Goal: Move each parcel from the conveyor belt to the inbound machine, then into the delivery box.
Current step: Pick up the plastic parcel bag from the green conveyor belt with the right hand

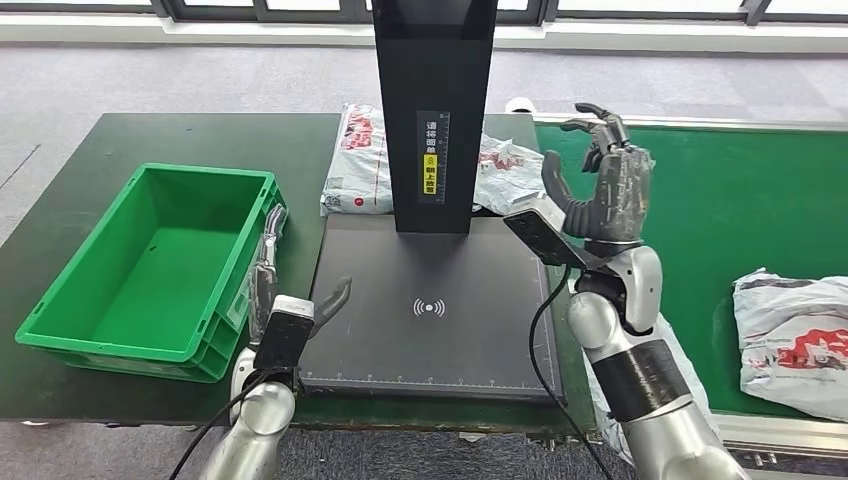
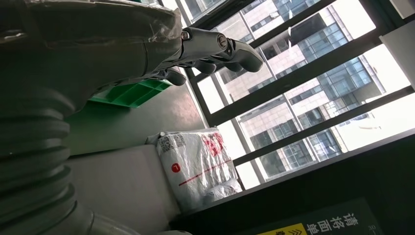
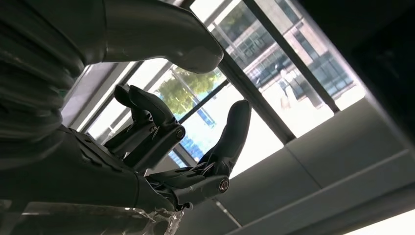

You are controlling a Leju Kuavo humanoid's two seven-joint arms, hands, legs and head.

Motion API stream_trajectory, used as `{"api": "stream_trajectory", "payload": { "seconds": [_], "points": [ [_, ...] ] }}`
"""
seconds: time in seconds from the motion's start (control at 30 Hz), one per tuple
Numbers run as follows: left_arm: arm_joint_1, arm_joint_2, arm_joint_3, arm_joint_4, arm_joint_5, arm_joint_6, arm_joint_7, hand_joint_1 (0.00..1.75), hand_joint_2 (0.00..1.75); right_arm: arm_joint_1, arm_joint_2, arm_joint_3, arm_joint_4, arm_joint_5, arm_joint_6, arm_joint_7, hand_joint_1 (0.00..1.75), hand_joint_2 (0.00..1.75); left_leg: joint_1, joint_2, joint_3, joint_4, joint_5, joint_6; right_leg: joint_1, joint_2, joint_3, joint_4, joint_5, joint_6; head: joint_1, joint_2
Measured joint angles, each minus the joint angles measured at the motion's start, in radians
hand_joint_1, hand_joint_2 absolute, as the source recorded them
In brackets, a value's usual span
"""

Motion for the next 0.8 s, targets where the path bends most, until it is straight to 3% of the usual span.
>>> {"api": "stream_trajectory", "payload": {
  "seconds": [0.03,0.17,0.3,0.57,0.8],
  "points": [
    [0.001,0.000,0.000,0.000,0.001,0.000,0.000,0.00,1.75,-0.008,0.001,0.014,0.021,0.007,0.016,0.018,0.00,1.75,0.000,-0.001,0.000,0.000,0.000,0.000,0.000,-0.001,0.000,0.000,0.000,0.000,0.000,0.000],
    [0.008,0.000,0.000,-0.008,-0.002,0.001,0.003,0.00,1.75,-0.028,0.002,0.053,0.108,0.027,0.142,0.120,0.00,0.00,0.000,-0.003,-0.001,0.000,0.000,0.000,0.000,-0.003,0.000,0.000,0.000,0.000,0.000,0.000],
    [0.016,0.003,0.000,-0.022,-0.009,0.001,0.008,0.00,1.75,-0.016,-0.003,0.061,0.187,0.017,0.181,0.155,0.00,0.00,0.000,-0.003,-0.001,0.000,0.000,0.000,0.000,-0.003,0.000,-0.001,0.000,0.000,0.000,0.000],
    [0.040,0.022,0.001,-0.041,-0.011,0.004,0.011,0.00,1.75,0.099,-0.049,0.057,0.214,-0.049,0.133,0.144,0.00,0.00,0.000,-0.003,-0.002,0.000,0.000,0.000,0.000,-0.002,-0.002,-0.001,-0.001,0.000,0.000,0.000],
    [0.055,0.034,0.002,-0.069,-0.023,0.014,0.032,0.00,1.75,0.220,-0.065,0.034,0.202,0.030,0.138,0.185,0.00,0.00,0.000,-0.003,-0.003,0.000,-0.001,0.000,0.000,-0.002,-0.002,-0.001,-0.002,0.000,0.000,0.000]
  ]
}}
